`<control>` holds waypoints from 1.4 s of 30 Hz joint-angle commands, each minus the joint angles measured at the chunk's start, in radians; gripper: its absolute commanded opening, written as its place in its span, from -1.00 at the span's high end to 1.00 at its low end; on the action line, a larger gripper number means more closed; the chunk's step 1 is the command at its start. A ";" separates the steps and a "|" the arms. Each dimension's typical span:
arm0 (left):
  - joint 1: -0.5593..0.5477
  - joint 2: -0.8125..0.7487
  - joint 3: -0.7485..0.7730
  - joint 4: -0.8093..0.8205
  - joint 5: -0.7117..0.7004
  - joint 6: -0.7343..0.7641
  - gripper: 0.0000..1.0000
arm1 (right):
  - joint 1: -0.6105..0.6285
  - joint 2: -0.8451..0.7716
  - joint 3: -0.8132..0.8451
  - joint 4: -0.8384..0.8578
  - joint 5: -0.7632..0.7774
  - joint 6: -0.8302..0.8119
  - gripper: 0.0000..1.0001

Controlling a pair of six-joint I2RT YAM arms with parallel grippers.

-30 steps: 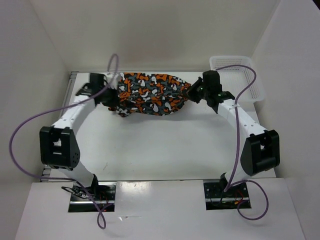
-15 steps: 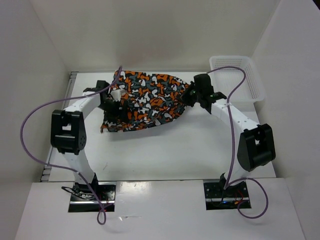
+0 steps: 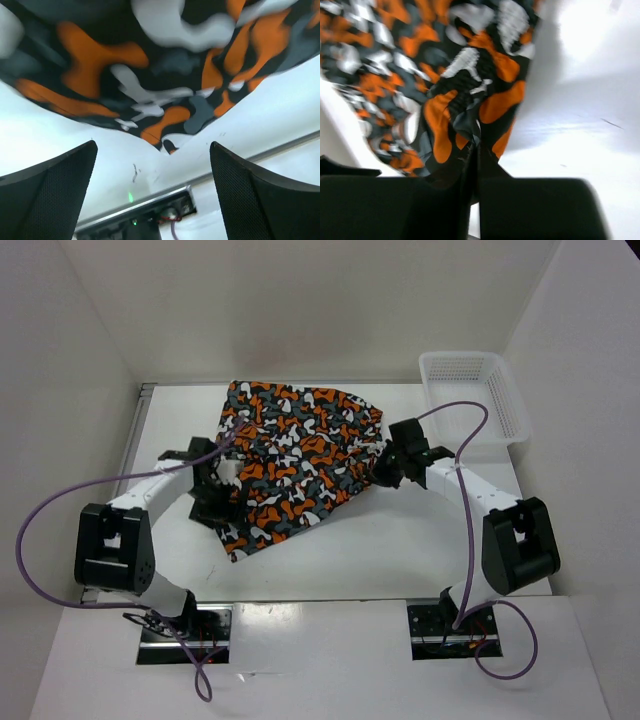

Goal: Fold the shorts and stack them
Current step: Flatten the shorts out

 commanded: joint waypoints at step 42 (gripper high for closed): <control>-0.429 -0.233 -0.480 0.276 -0.300 0.004 1.00 | -0.065 0.184 -0.069 0.011 0.223 -0.029 0.66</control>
